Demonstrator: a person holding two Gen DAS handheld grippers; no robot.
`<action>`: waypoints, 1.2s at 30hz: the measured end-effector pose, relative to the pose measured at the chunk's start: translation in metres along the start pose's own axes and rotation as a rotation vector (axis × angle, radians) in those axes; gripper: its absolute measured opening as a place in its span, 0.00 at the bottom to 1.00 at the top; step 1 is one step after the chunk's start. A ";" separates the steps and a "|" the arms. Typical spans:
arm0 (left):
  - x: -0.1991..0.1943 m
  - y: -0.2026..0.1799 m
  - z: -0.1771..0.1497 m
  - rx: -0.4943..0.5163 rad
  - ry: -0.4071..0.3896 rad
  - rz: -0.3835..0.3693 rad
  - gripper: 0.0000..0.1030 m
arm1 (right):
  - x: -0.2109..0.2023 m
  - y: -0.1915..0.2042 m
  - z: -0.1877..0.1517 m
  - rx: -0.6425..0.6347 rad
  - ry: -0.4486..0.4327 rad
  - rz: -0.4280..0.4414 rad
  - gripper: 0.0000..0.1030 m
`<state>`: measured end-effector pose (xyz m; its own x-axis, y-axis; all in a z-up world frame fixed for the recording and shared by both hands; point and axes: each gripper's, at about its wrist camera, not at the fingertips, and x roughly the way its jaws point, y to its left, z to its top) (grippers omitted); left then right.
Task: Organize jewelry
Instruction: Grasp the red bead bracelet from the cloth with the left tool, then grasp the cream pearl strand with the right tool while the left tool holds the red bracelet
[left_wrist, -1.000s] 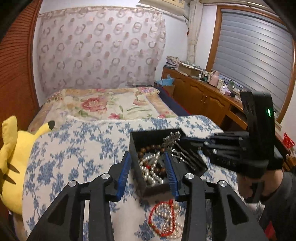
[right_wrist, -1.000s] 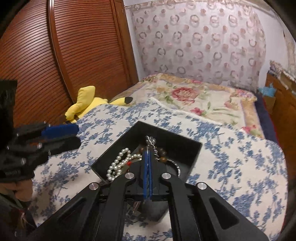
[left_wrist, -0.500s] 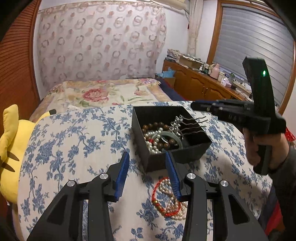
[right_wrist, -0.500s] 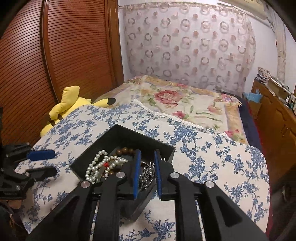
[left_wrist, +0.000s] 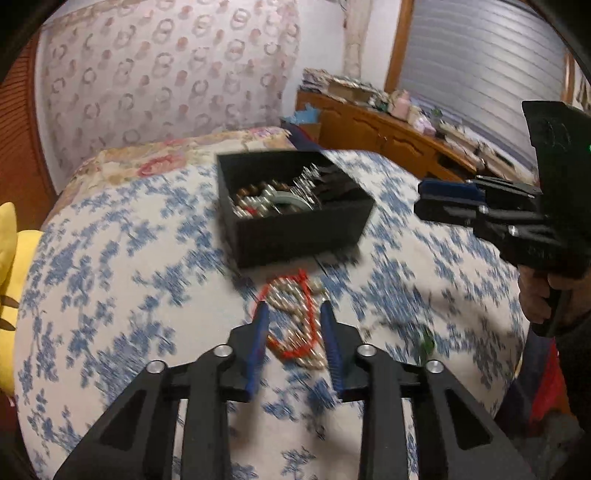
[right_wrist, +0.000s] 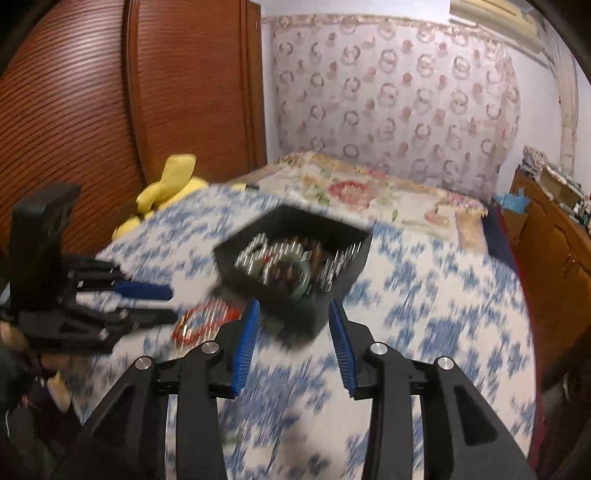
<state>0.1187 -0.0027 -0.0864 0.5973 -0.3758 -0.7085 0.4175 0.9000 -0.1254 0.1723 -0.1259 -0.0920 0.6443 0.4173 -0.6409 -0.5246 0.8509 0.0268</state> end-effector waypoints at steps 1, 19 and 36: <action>0.003 -0.004 -0.003 0.008 0.010 -0.007 0.21 | 0.001 0.002 -0.009 0.004 0.015 0.000 0.40; 0.036 -0.008 0.008 -0.014 0.046 0.000 0.02 | 0.010 0.023 -0.060 0.004 0.090 0.017 0.40; -0.048 0.021 0.029 -0.101 -0.169 -0.015 0.02 | 0.021 0.044 -0.040 -0.038 0.099 0.104 0.40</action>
<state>0.1184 0.0280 -0.0348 0.7016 -0.4136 -0.5802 0.3614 0.9084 -0.2105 0.1406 -0.0927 -0.1352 0.5285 0.4675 -0.7086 -0.6073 0.7915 0.0692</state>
